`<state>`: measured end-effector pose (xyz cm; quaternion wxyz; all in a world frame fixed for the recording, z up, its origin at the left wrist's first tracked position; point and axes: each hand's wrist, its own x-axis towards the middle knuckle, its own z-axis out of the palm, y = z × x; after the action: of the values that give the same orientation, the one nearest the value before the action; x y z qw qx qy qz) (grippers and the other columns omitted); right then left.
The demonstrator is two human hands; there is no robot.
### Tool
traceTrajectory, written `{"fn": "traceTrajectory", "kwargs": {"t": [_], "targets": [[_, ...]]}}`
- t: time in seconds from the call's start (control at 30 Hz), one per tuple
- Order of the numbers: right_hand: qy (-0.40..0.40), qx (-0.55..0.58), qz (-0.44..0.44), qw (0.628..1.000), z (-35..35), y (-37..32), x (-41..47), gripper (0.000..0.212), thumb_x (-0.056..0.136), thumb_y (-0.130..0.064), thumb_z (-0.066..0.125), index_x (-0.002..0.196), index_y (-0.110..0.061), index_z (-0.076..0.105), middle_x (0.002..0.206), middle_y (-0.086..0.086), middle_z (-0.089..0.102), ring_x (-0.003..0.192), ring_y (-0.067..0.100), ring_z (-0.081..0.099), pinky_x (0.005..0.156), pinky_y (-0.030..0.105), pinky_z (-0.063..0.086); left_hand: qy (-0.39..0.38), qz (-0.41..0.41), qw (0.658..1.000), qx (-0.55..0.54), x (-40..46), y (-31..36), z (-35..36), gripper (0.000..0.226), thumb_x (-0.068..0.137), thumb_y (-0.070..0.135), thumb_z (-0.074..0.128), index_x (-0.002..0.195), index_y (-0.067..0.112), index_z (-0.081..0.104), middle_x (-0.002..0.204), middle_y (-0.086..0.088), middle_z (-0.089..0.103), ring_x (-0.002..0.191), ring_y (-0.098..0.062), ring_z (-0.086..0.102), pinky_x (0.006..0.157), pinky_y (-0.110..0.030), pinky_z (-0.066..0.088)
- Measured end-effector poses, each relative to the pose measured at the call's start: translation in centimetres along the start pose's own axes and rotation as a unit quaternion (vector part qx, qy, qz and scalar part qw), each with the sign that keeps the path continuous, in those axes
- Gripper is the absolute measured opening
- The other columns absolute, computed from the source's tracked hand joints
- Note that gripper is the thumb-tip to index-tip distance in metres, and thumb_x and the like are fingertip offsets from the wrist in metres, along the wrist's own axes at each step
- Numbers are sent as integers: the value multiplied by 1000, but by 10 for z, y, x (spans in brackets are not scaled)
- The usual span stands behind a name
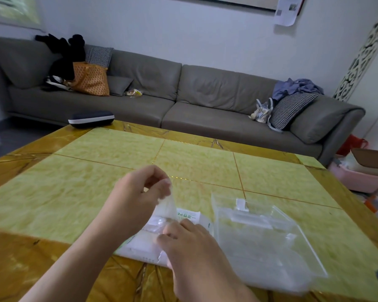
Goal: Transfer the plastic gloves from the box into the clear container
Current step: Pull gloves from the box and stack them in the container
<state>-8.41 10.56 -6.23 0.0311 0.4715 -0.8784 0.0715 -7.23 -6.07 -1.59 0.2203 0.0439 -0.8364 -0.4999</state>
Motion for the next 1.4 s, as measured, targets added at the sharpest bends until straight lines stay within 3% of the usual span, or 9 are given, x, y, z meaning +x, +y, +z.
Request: {"fn": "traceTrajectory", "kwargs": {"t": [0.33, 0.57, 0.7, 0.87, 0.97, 1.07, 1.17, 1.27, 1.4], "targets": [[7, 51, 3, 999, -5, 4, -4, 49, 86, 0, 65, 128, -26, 61, 130, -8, 52, 119, 19, 43, 95, 27, 34, 138, 69, 985, -74, -3, 35, -15, 14, 103, 20, 55, 93, 15, 64, 71, -4, 68, 66, -20, 65, 70, -39, 57], [10, 160, 97, 982, -18, 7, -12, 44, 83, -8, 42, 111, -32, 66, 131, -21, 54, 123, 5, 50, 102, 25, 45, 190, 67, 964, -176, -5, 54, -22, 20, 102, 23, 58, 96, 5, 62, 69, -24, 52, 47, -20, 44, 41, -32, 40], [217, 320, 220, 896, -48, 23, -17, 30, 83, -4, 52, 91, -29, 67, 96, -13, 68, 88, -3, 63, 72, 18, 50, 125, 17, 959, -256, -4, 54, -24, 19, 100, 29, 61, 92, 11, 65, 63, -12, 43, 48, -19, 36, 42, -23, 30], [115, 480, 75, 867, -76, 32, -16, 63, 90, -41, 81, 145, -43, 51, 151, -24, 52, 145, -2, 42, 119, 34, 32, -74, -25, 970, -231, -16, 66, -8, 18, 90, 31, 69, 89, 12, 70, 59, -5, 48, 44, -14, 36, 38, -20, 29], [117, 514, 57, 848, -80, 30, -18, 21, 94, -19, 79, 115, -20, 74, 103, 3, 80, 98, 20, 76, 95, 43, 58, -121, -3, 985, -126, -22, 76, -5, 19, 80, 35, 78, 82, 16, 74, 65, 1, 64, 46, -7, 47, 41, -14, 36], [156, 567, 102, 802, -80, 38, -25, 9, 97, -7, 73, 91, 0, 74, 69, 16, 72, 55, 30, 66, 60, 37, 58, -26, -30, 987, -153, -15, 69, -10, 28, 71, 33, 84, 87, 12, 74, 66, 2, 63, 48, -9, 44, 42, -17, 34], [184, 624, 144, 746, -82, 45, -32, 12, 95, -3, 71, 89, 8, 72, 67, 20, 69, 47, 26, 61, 47, 31, 53, 30, -127, 948, -291, -7, 58, -14, 54, 64, 38, 82, 106, 6, 71, 84, -7, 65, 64, -16, 59, 56, -24, 48], [233, 653, 204, 691, -76, 52, -34, 12, 95, -4, 72, 90, 6, 72, 68, 18, 70, 48, 25, 62, 47, 31, 52, -139, -196, 943, -230, -12, 57, -2, 68, 67, 64, 70, 111, 11, 72, 107, -6, 77, 99, -23, 74, 84, -34, 54], [257, 621, 256, 695, -70, 56, -39, 15, 100, -9, 69, 92, 3, 71, 73, 17, 73, 51, 29, 66, 51, 34, 56, -220, -186, 942, -172, -20, 62, 16, 32, 84, 36, 78, 92, 4, 78, 95, -14, 78, 88, -30, 76, 86, -46, 61]]}}
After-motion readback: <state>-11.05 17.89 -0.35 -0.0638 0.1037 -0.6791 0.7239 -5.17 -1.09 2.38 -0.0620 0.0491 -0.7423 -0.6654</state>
